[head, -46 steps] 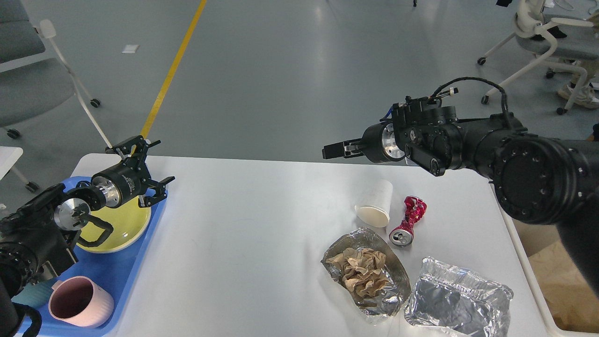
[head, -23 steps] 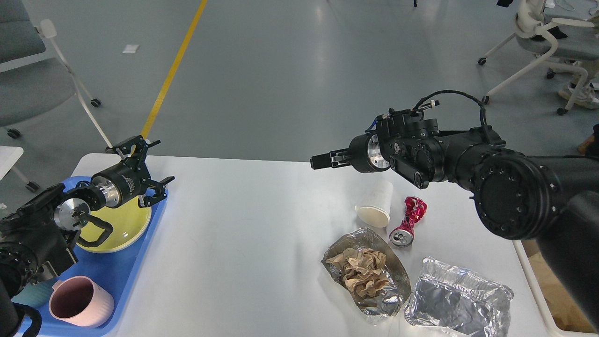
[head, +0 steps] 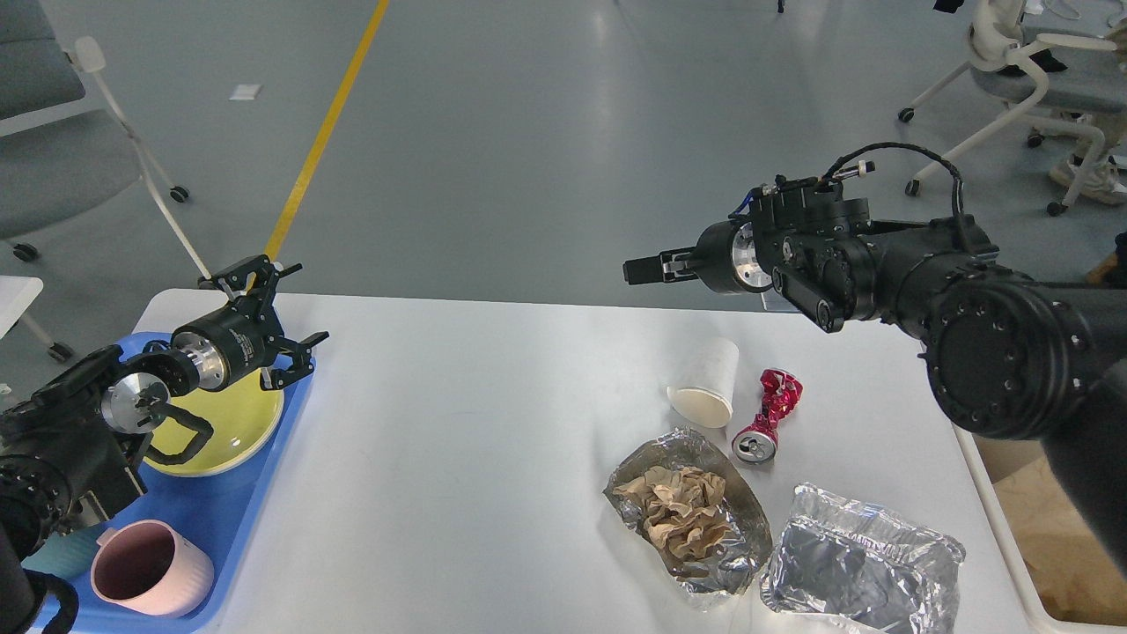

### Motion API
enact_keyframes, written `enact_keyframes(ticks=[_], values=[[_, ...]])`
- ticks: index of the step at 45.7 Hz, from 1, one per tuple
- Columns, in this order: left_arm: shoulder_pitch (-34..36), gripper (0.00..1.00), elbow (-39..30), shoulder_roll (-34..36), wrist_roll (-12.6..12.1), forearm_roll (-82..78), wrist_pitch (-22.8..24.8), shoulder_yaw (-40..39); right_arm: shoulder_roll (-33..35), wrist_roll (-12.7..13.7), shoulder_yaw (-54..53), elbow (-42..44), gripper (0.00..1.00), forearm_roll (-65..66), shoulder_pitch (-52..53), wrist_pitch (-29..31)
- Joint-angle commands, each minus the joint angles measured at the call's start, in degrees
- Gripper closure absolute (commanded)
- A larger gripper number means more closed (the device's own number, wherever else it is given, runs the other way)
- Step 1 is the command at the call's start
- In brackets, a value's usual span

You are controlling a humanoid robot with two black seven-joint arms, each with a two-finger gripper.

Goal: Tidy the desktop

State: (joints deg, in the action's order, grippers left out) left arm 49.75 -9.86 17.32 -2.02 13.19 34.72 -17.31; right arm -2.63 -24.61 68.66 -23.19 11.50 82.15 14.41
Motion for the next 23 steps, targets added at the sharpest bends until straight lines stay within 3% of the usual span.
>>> enact_keyframes(ticks=[1, 13, 23], values=[[0.00, 0.04, 0.01, 0.00, 0.00, 0.00, 0.00, 0.00, 1.74, -0.09, -0.36, 1.83, 0.00, 0.19, -0.32, 0.27], [0.00, 0.04, 0.01, 0.00, 0.00, 0.00, 0.00, 0.00, 4.38, -0.09, -1.24, 2.09, 0.00, 0.02, 0.12, 0.27], [0.00, 0.04, 0.01, 0.00, 0.00, 0.00, 0.00, 0.00, 10.45, -0.35, -1.68, 2.27, 0.00, 0.11, -0.05, 0.27]])
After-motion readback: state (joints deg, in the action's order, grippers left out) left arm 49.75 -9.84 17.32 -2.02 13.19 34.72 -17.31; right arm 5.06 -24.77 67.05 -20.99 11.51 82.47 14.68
